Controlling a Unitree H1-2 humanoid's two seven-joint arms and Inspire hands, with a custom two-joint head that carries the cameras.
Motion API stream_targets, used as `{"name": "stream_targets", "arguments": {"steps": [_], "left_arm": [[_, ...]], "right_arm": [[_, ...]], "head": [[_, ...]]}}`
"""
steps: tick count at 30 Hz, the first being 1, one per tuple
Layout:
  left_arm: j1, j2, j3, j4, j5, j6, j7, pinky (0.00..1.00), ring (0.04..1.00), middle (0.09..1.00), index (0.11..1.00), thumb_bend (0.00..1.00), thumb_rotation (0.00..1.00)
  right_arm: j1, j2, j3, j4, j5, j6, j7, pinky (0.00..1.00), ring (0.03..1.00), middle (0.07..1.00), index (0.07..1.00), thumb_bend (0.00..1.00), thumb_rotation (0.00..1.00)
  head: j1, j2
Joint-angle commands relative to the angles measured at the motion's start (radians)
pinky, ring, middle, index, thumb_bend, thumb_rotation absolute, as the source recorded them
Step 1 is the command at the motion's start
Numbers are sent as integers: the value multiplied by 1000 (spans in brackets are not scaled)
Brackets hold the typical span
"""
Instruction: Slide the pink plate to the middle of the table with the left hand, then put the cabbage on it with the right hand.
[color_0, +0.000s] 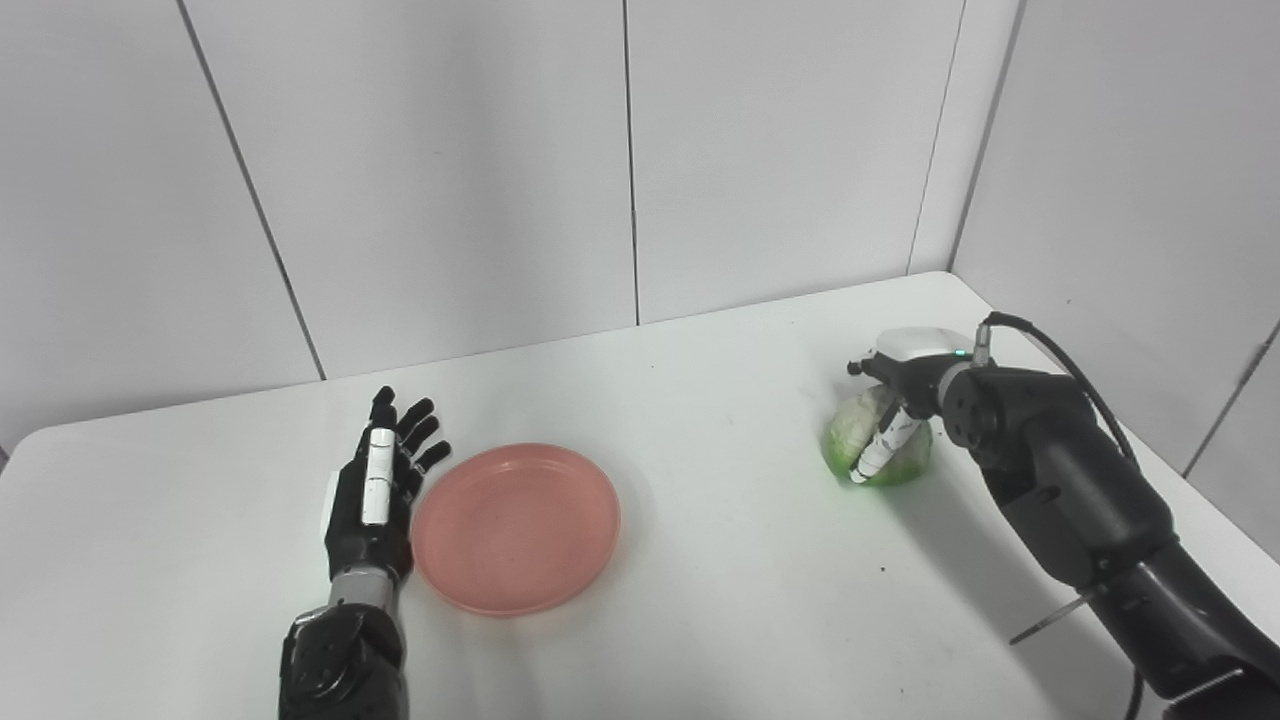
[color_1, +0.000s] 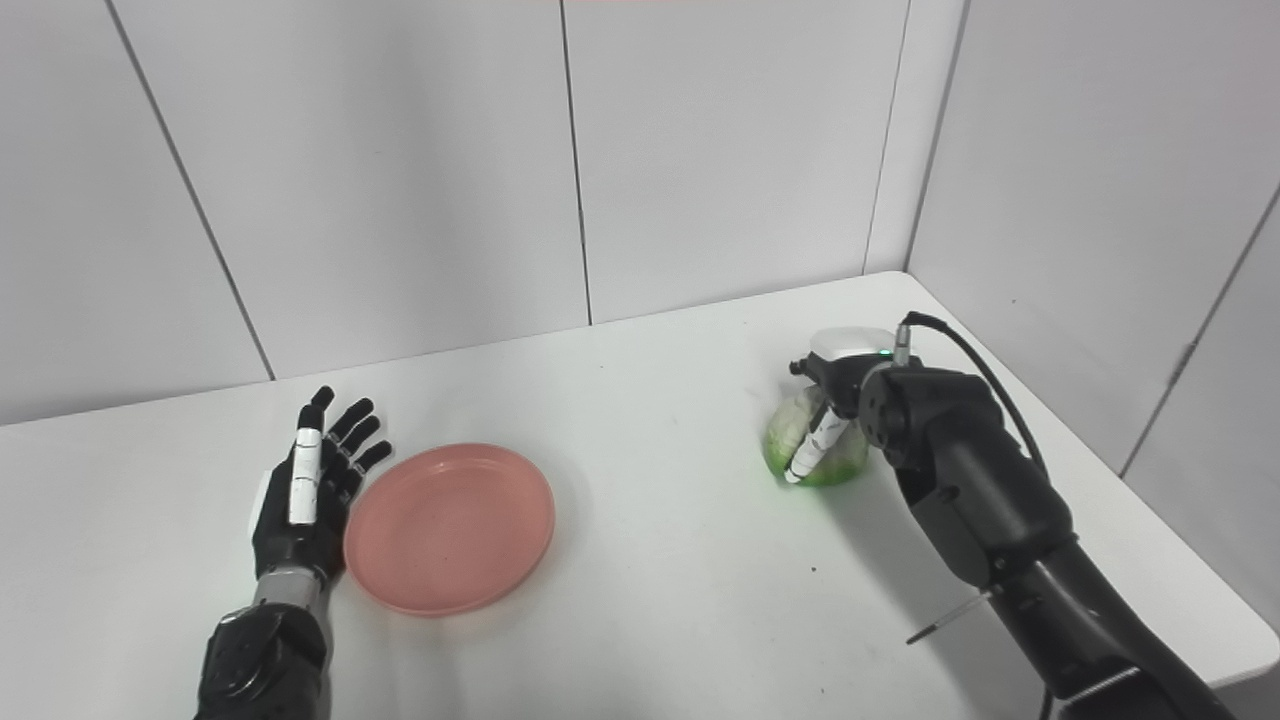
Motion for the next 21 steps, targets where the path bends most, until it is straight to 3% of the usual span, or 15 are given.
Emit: {"name": "stream_targets", "arguments": {"steps": [1, 10, 16, 21], "left_arm": [[66, 3, 2, 43, -10, 62, -3, 784, 868, 839, 950, 913, 780], [72, 1, 2, 24, -10, 80, 2, 768, 863, 845, 951, 899, 783], [71, 1, 0, 30, -9, 75, 1, 759, 856, 840, 941, 914, 774], [71, 1, 0, 36, -8, 74, 1, 756, 857, 844, 949, 912, 779]], "right_arm": [[-31, -23, -4, -10, 18, -1, -46, 684, 872, 944, 905, 1000, 336], [-23, -39, 36, 17, 54, 2, -49, 675, 896, 966, 913, 1000, 350], [-12, -40, 34, 21, 107, -7, -109, 689, 904, 968, 901, 1000, 313], [-2, -50, 55, 27, 114, -12, -152, 579, 798, 922, 871, 971, 282]], "head": [[2, 1], [6, 5], [6, 6], [6, 7]]}}
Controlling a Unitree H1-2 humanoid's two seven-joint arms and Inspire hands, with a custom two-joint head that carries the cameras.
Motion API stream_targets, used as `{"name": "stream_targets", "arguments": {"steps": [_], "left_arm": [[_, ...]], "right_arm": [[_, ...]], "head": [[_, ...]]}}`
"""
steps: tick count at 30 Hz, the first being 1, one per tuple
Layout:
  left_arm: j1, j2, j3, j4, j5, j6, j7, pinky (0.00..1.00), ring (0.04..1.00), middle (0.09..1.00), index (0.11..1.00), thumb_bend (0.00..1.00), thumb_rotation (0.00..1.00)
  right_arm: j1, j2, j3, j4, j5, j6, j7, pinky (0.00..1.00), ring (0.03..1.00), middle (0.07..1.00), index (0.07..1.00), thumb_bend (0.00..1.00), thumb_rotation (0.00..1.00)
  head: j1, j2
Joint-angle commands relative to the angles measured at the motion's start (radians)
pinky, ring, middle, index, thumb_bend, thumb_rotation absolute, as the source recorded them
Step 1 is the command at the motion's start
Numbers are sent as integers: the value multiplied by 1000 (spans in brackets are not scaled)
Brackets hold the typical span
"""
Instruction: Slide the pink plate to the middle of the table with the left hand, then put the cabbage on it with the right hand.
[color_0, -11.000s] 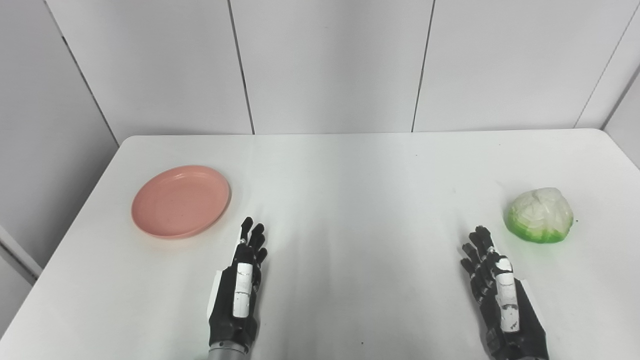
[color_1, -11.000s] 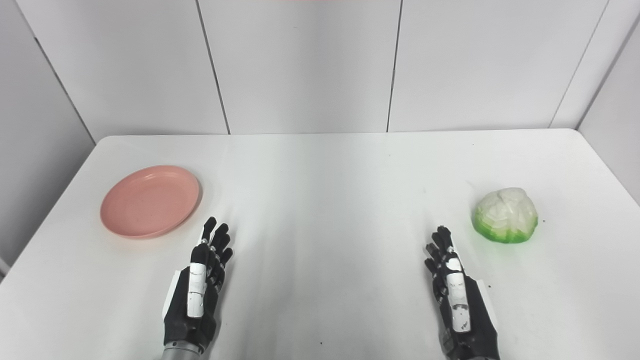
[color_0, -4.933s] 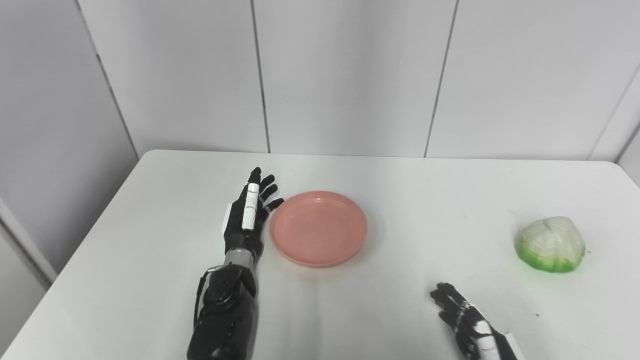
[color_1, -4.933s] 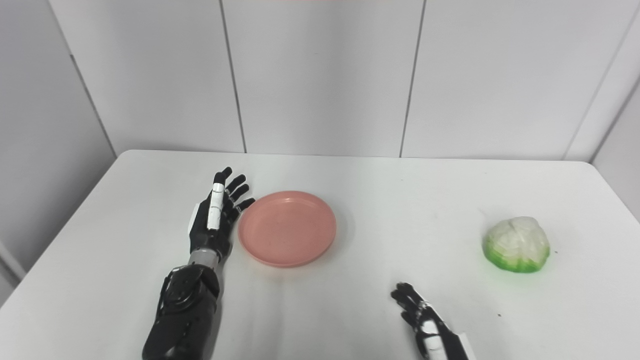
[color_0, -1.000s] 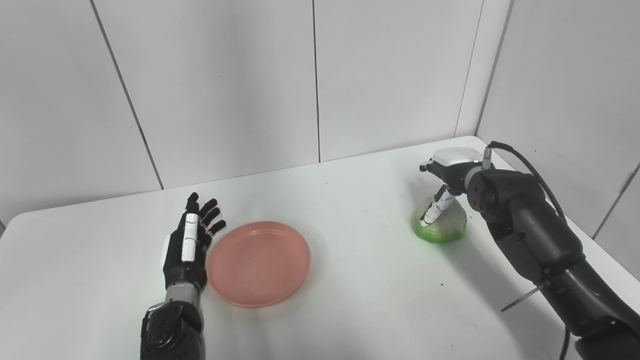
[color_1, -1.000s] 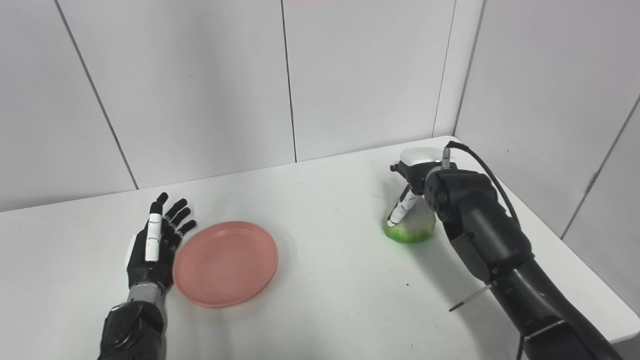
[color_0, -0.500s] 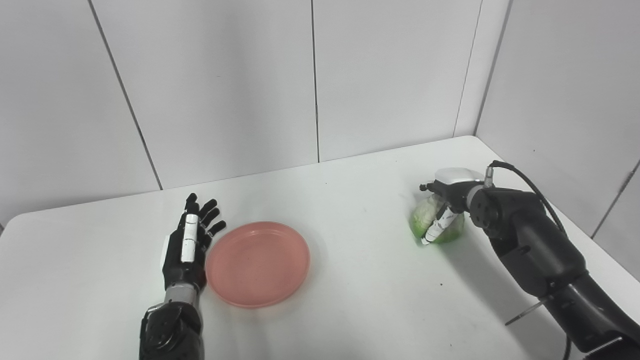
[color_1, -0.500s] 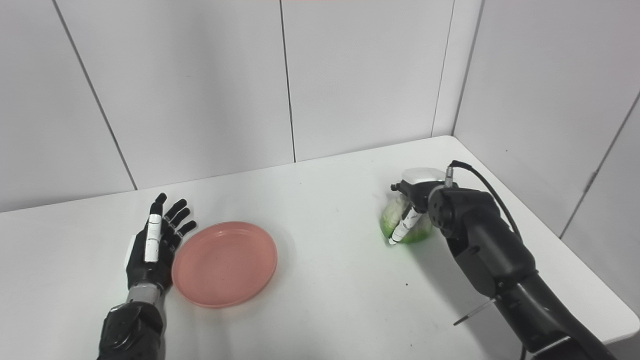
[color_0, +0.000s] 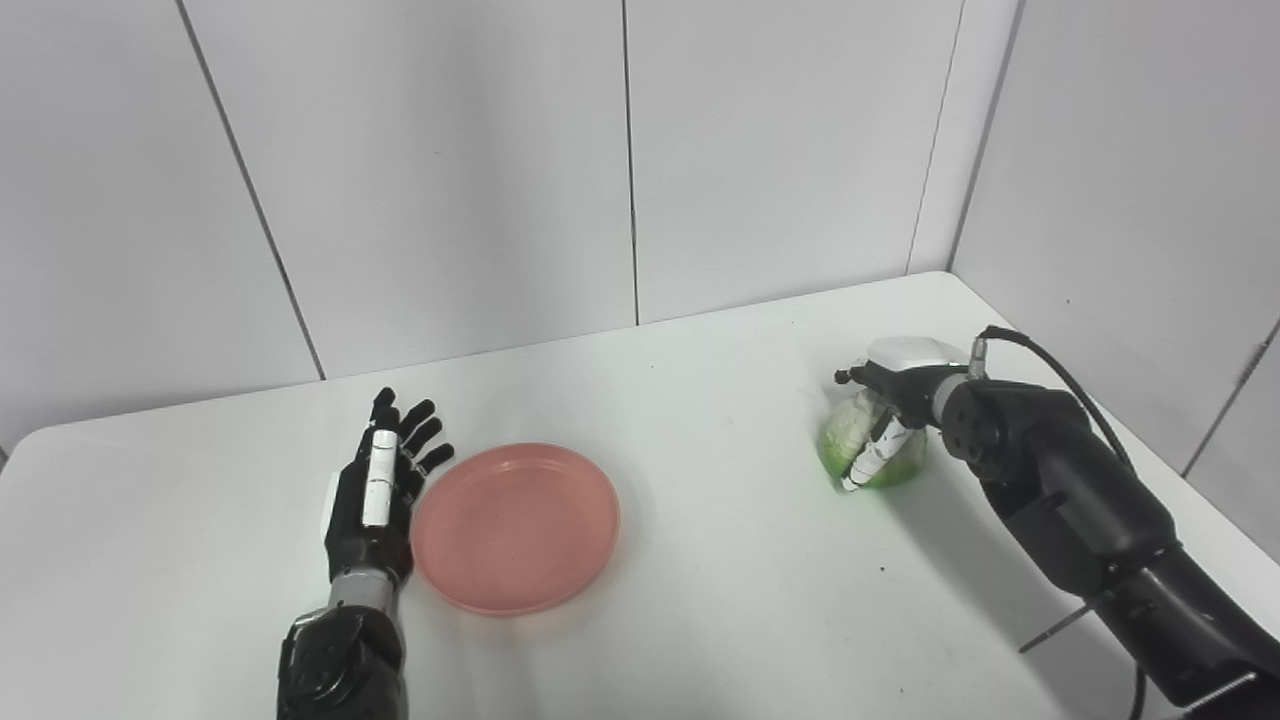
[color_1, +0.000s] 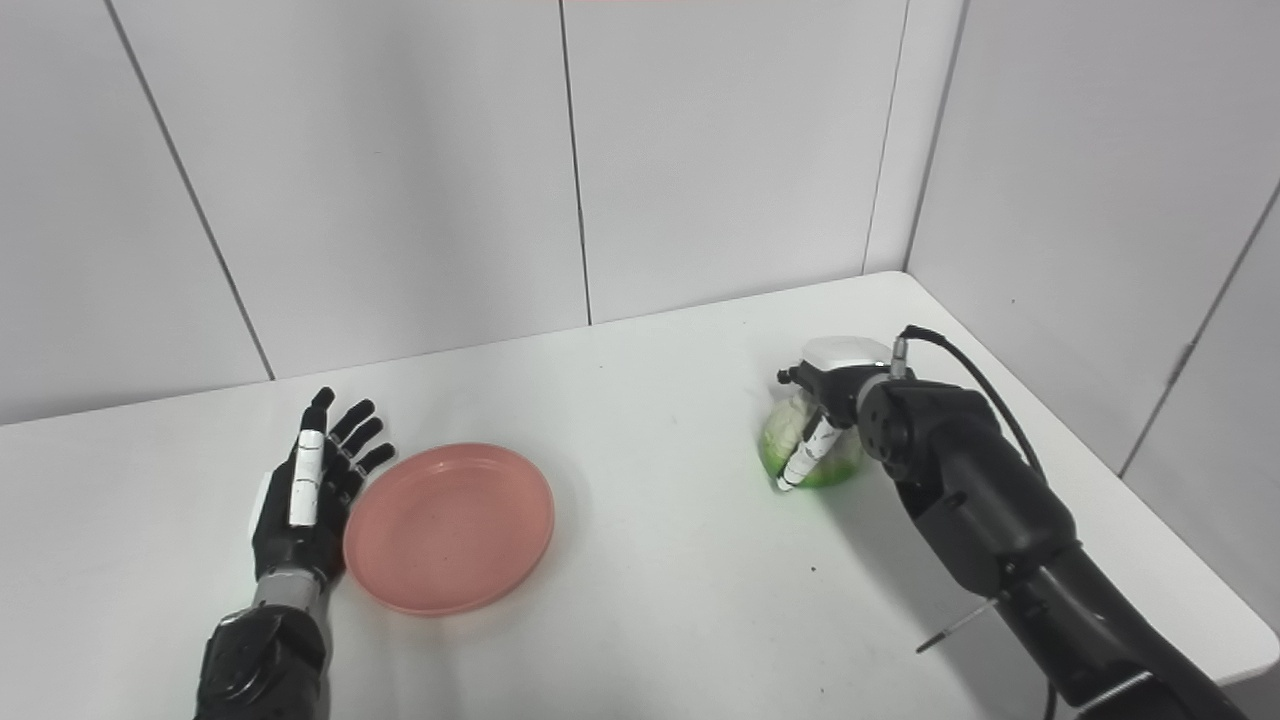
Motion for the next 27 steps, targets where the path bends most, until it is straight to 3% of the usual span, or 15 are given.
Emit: {"name": "stream_targets", "arguments": {"steps": [1, 3, 6, 11, 12, 16, 22, 27], "left_arm": [[62, 1, 3, 53, -8, 63, 2, 760, 860, 844, 950, 909, 783], [63, 1, 2, 53, -7, 61, 0, 762, 859, 843, 952, 911, 785], [65, 1, -2, 50, -2, 60, 2, 736, 852, 837, 953, 917, 789], [68, -1, -3, 43, -3, 60, 4, 728, 845, 835, 949, 907, 789], [69, -1, -3, 40, -4, 64, 4, 728, 846, 834, 945, 911, 786], [69, -1, -1, 38, -8, 68, 0, 723, 852, 838, 942, 902, 786], [64, 1, 1, 50, -8, 62, -2, 722, 850, 841, 942, 904, 785], [66, -2, 5, 44, -13, 66, -5, 720, 850, 838, 943, 902, 778]], "right_arm": [[-18, -30, 12, -3, -1, -14, -23, 570, 771, 894, 846, 957, 276], [-17, -38, 26, -2, -1, -21, -29, 562, 749, 869, 831, 948, 268], [-15, -48, 43, -6, -2, -19, -35, 465, 590, 701, 786, 891, 179], [-12, -49, 47, -10, 11, -8, -37, 361, 442, 570, 754, 846, 78], [-12, -50, 47, -7, 16, -13, -40, 337, 408, 518, 750, 684, 31], [-9, -56, 50, -3, 30, -26, -52, 343, 410, 485, 736, 577, 1], [-4, -55, 51, 10, 43, -26, -87, 313, 390, 483, 716, 570, 0], [18, -40, 9, 22, 112, -63, -188, 253, 334, 480, 670, 567, 0]], "head": [[1, 3], [1, 3], [2, 7], [4, 10], [4, 10], [4, 11], [4, 11], [7, 15]]}}
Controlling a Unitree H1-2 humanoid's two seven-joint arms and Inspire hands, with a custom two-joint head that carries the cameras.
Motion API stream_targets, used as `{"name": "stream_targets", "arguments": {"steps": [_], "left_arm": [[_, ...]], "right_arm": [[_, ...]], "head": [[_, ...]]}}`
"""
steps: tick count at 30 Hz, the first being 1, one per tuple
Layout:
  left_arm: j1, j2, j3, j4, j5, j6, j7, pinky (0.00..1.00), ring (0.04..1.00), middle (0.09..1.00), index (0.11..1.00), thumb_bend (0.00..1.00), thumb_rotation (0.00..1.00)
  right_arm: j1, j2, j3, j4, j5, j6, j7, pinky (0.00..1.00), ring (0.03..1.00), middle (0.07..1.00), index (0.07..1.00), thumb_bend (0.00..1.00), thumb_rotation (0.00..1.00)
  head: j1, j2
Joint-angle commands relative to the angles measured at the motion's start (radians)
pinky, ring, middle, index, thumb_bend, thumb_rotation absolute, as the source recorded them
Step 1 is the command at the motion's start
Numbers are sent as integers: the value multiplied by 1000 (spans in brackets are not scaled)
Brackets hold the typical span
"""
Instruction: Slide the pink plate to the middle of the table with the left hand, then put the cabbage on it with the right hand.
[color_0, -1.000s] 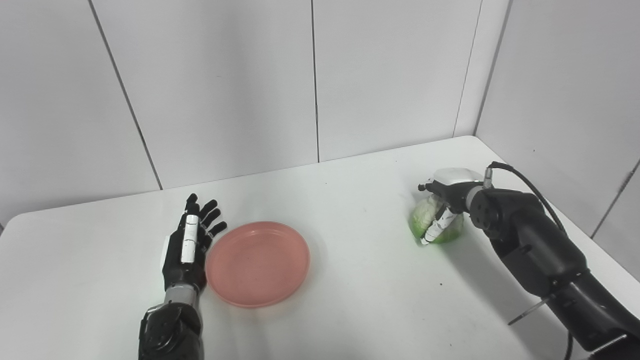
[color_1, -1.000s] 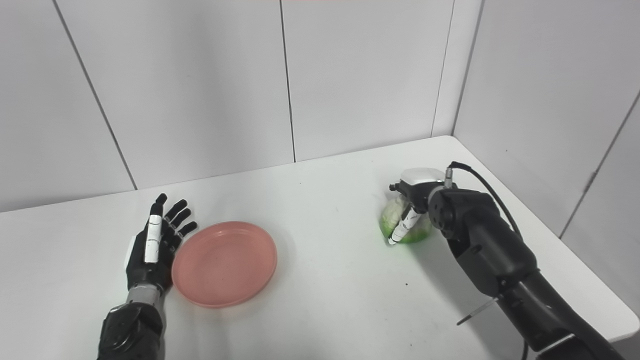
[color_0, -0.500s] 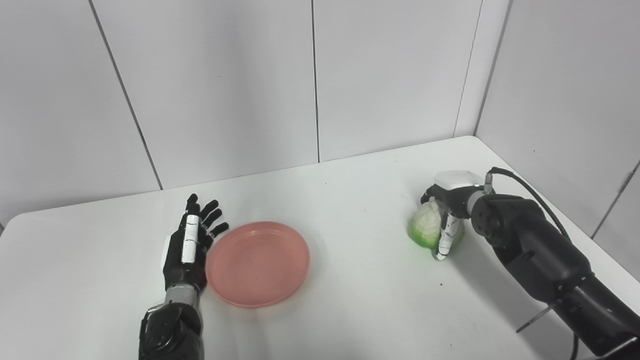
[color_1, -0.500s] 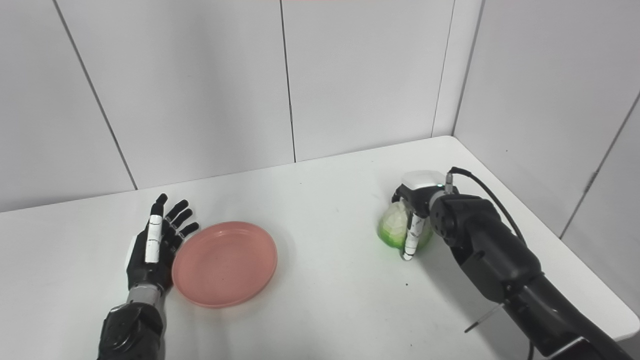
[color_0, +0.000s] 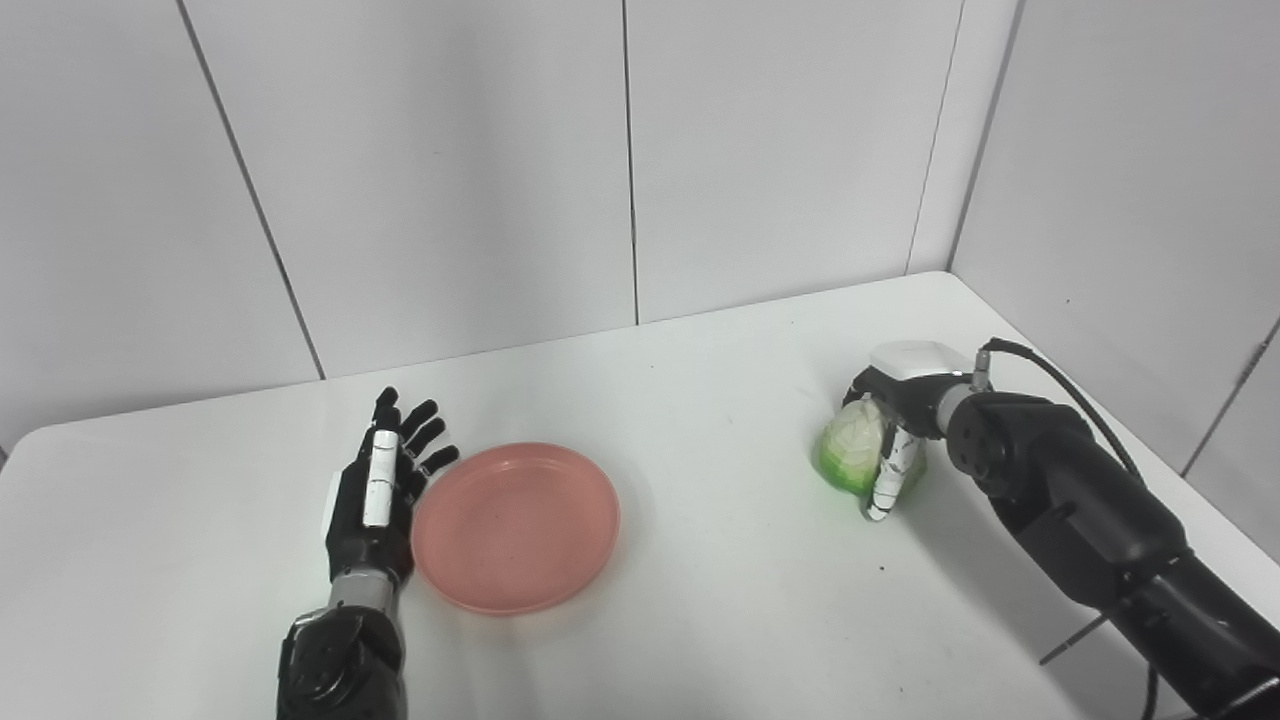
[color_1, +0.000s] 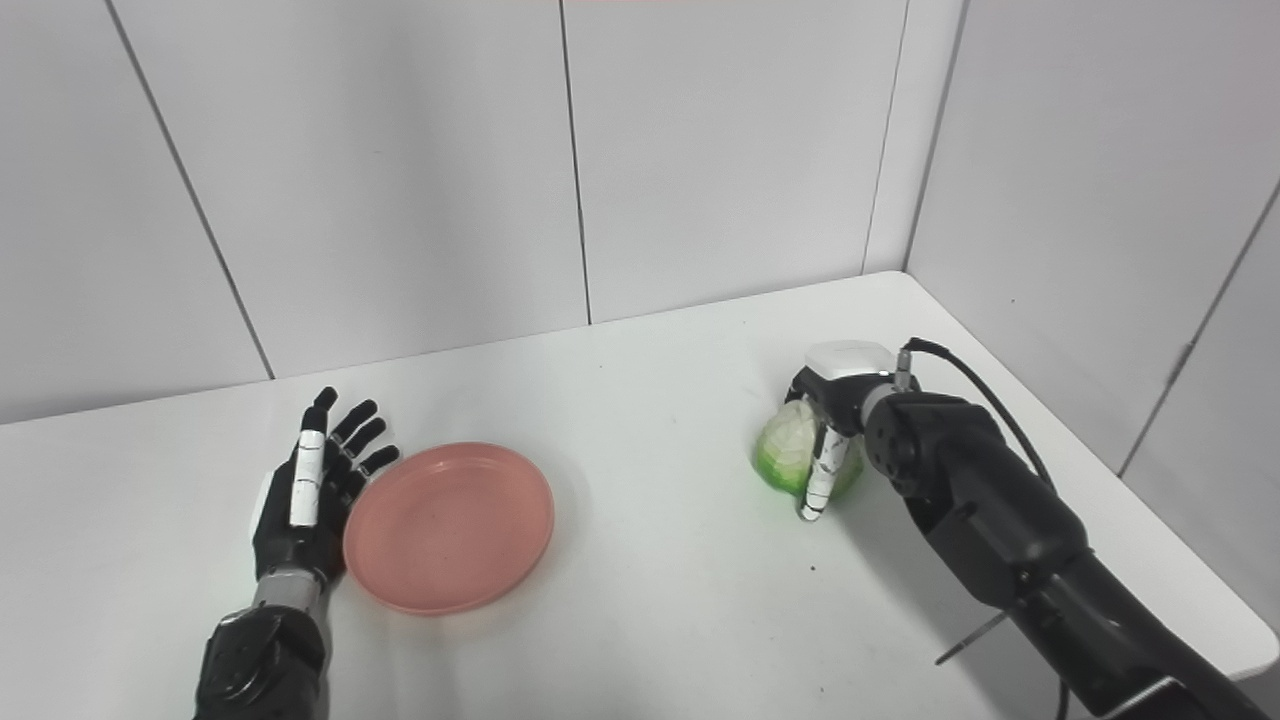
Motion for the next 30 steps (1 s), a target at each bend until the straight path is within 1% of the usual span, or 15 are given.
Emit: {"name": "stream_targets", "arguments": {"steps": [1, 2, 3, 5, 9, 11, 16, 21, 24, 25, 26, 27, 28, 29, 30], "left_arm": [[61, -2, 6, 49, -12, 59, 4, 721, 850, 839, 946, 902, 780], [61, -2, 6, 50, -12, 57, 3, 721, 847, 837, 947, 899, 783], [61, -2, 6, 52, -12, 55, 3, 719, 845, 835, 947, 900, 783], [60, -2, 5, 54, -10, 52, 4, 715, 840, 832, 947, 904, 784], [62, -3, 4, 56, -8, 49, 5, 701, 837, 830, 950, 894, 790], [63, -4, 4, 54, -8, 52, 8, 695, 833, 831, 945, 895, 786], [64, -10, 3, 51, -6, 59, 13, 707, 836, 837, 951, 899, 780], [66, -23, 0, 51, -4, 53, 18, 700, 837, 831, 955, 909, 775], [62, -33, -7, 72, 9, 29, 27, 697, 831, 825, 959, 937, 773], [61, -36, -10, 78, 16, 21, 33, 683, 823, 819, 960, 927, 782], [60, -43, -14, 86, 25, 9, 43, 675, 818, 816, 960, 922, 787], [58, -48, -17, 93, 30, 0, 50, 668, 817, 811, 959, 901, 793], [57, -56, -23, 99, 39, -9, 60, 664, 816, 810, 959, 892, 796], [55, -61, -27, 103, 46, -16, 67, 656, 815, 808, 957, 887, 800], [53, -69, -31, 107, 52, -22, 75, 649, 815, 806, 956, 883, 802]], "right_arm": [[-3, -7, -27, -2, 36, -45, -64, 246, 328, 479, 656, 566, 0], [0, -5, -34, 2, 51, -58, -83, 245, 326, 480, 560, 544, 0], [3, -4, -40, 5, 67, -71, -101, 248, 328, 480, 514, 534, 0], [8, 1, -56, 4, 103, -89, -127, 243, 319, 479, 499, 530, 0], [2, 1, -73, -35, 166, -100, -136, 247, 312, 478, 491, 527, 0], [-9, -3, -74, -49, 190, -113, -139, 245, 311, 442, 528, 521, 0], [-50, -22, -70, -93, 226, -127, -114, 305, 385, 496, 475, 526, 0], [-123, -41, -66, -168, 243, -132, -72, 300, 379, 489, 481, 528, 0], [-184, -20, -61, -197, 273, -135, -58, 292, 370, 483, 490, 528, 0], [-198, -13, -58, -201, 282, -138, -55, 287, 365, 477, 495, 527, 0], [-216, -2, -49, -205, 289, -143, -51, 284, 362, 474, 498, 527, 0], [-228, 5, -43, -207, 294, -146, -50, 284, 363, 476, 496, 527, 0], [-245, 21, -30, -212, 296, -145, -47, 285, 364, 476, 495, 527, 0], [-257, 32, -21, -216, 298, -144, -45, 286, 364, 476, 496, 527, 0], [-265, 41, -15, -215, 304, -149, -47, 292, 369, 478, 494, 528, 0]], "head": [[1, 1], [1, 1], [1, 1], [1, 1], [5, 4], [7, 3], [18, 2], [54, -8], [102, -17], [102, -17], [140, -19], [140, -19], [174, -19], [174, -19], [207, -21]]}}
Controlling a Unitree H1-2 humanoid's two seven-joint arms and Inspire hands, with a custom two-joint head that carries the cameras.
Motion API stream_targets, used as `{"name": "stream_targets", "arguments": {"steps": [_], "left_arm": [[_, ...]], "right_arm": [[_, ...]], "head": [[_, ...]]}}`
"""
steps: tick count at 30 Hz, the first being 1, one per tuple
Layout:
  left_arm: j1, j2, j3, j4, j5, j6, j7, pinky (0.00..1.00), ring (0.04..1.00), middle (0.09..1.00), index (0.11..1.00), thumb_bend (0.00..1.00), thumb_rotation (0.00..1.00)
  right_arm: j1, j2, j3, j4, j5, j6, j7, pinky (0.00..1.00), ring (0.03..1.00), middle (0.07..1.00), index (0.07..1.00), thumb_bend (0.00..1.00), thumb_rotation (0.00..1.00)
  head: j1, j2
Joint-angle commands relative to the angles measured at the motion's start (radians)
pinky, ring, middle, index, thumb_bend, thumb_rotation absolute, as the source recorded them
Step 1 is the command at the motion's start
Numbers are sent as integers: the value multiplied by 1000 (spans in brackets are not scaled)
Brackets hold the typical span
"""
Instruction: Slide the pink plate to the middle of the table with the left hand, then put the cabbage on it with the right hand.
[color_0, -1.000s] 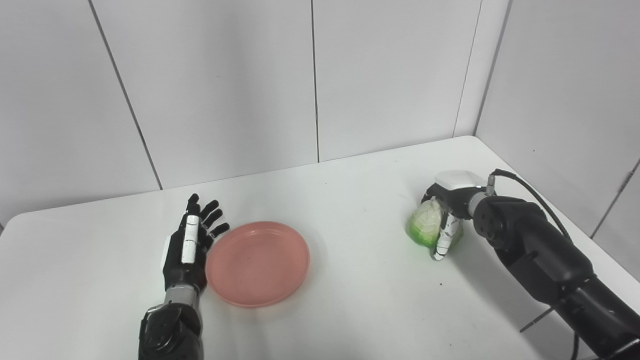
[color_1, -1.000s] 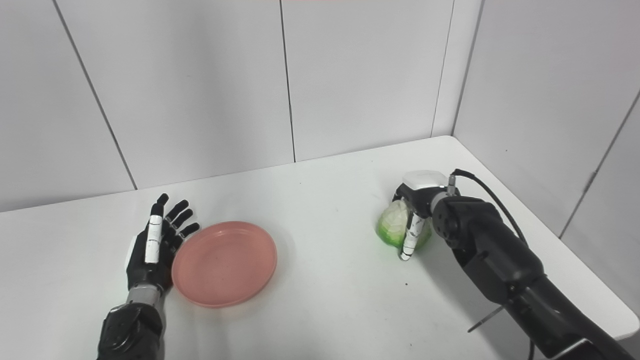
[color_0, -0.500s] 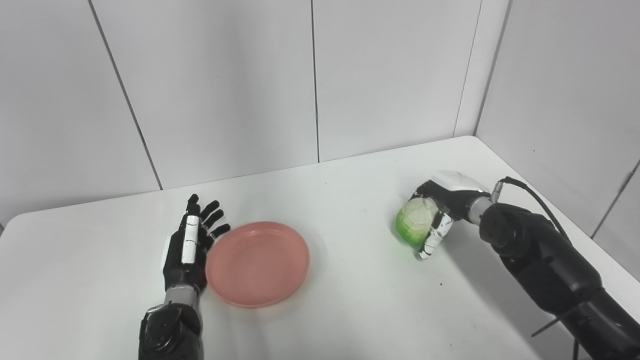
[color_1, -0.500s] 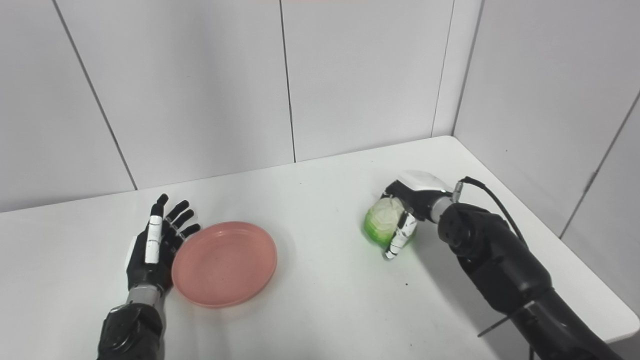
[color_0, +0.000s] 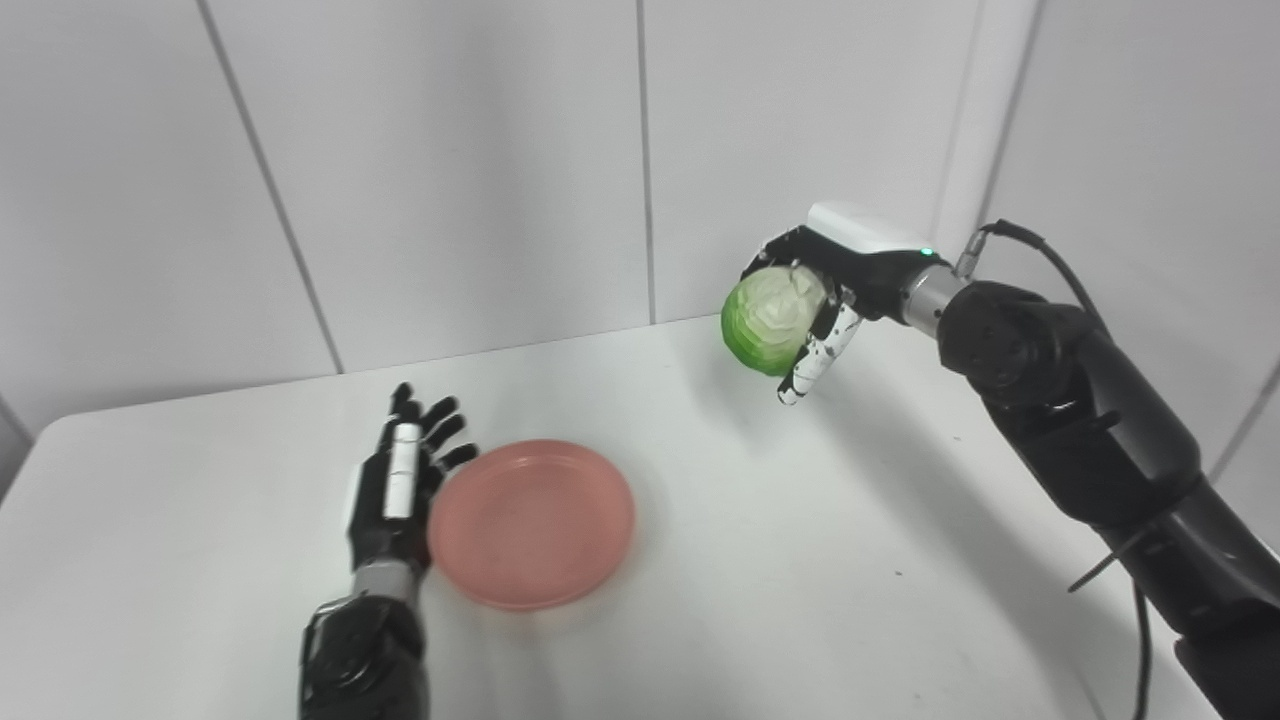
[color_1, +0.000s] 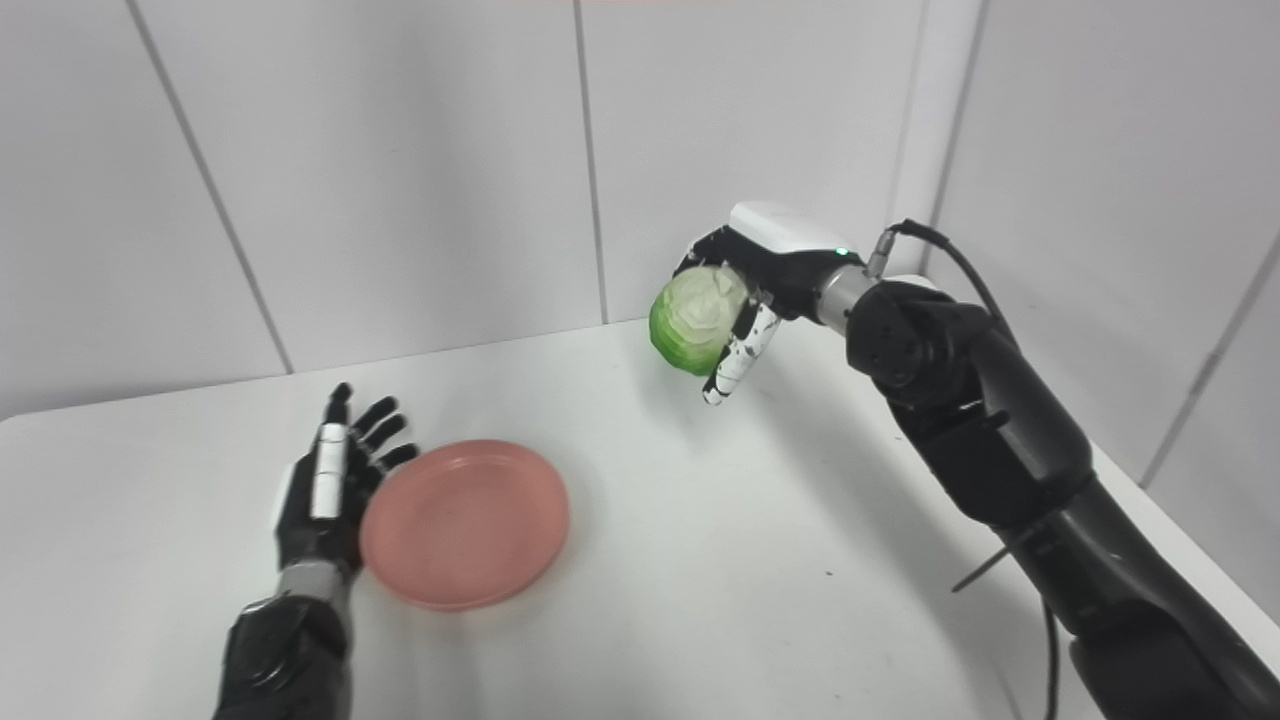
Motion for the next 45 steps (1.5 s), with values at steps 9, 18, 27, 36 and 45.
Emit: {"name": "stream_targets", "arguments": {"steps": [9, 18, 27, 36, 45], "left_arm": [[50, -96, -7, 112, 5, -33, 58, 691, 846, 813, 964, 835, 797], [62, -97, 10, 126, -10, -63, 61, 712, 855, 828, 962, 836, 758], [83, -88, 21, 101, -11, -56, 68, 701, 841, 814, 954, 809, 744], [85, -88, 29, 100, -34, -50, 48, 715, 842, 804, 943, 821, 725], [83, -88, 19, 99, -25, -44, 50, 691, 833, 804, 945, 833, 717]], "right_arm": [[-113, 137, 89, 36, 4, -110, -15, 404, 472, 511, 461, 527, 0], [-97, 230, 158, 130, -17, -205, -49, 342, 411, 491, 478, 529, 0], [-87, 268, 205, 210, -74, -270, -98, 275, 349, 456, 494, 529, 0], [-67, 262, 256, 249, -161, -312, -121, 289, 365, 445, 500, 529, 0], [-41, 256, 251, 231, -175, -314, -97, 485, 560, 601, 557, 732, 271]], "head": [[151, 3], [205, 0], [210, 6], [199, 14], [191, 18]]}}
